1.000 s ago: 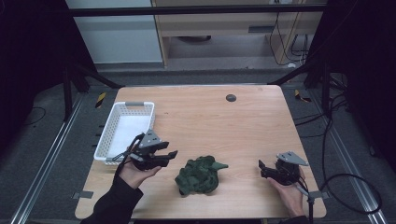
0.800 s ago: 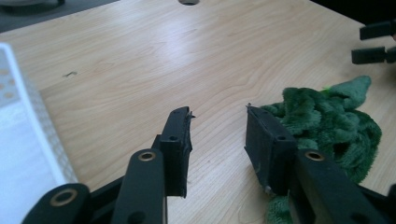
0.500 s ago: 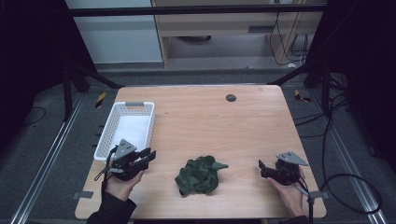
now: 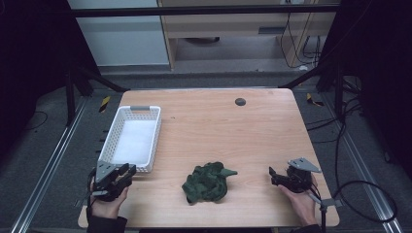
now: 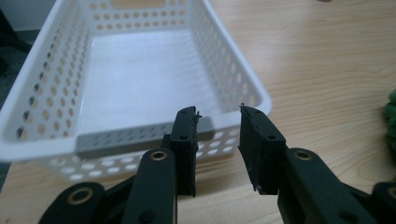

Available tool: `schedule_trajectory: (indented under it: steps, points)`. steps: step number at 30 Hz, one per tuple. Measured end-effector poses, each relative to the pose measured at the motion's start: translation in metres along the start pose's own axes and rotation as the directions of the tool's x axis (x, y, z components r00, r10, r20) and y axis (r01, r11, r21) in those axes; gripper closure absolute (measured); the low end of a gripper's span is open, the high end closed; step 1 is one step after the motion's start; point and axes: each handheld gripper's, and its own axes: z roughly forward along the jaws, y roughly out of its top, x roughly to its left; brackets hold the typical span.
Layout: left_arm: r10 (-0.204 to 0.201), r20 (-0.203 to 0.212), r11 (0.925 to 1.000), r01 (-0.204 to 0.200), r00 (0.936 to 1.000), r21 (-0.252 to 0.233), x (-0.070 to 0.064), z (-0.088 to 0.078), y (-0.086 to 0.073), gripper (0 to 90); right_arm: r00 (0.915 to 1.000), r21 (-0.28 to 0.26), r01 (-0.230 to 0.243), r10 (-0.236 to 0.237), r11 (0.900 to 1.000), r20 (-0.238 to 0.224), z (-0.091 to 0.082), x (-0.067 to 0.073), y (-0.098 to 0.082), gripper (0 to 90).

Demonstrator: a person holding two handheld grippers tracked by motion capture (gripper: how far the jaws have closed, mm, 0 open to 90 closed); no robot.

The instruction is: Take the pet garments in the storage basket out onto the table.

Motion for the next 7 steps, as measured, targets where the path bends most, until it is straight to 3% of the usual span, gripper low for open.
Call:
schedule_trajectory:
  steps: [7]
  points:
    - [-0.023,-0.035,0.9987,0.024,0.9991,0.044,0.013,-0.001,-0.013,65.6,1.0000,0.000,-0.001,0.001,1.000,-0.003,0.000,0.000,0.000,11.8]
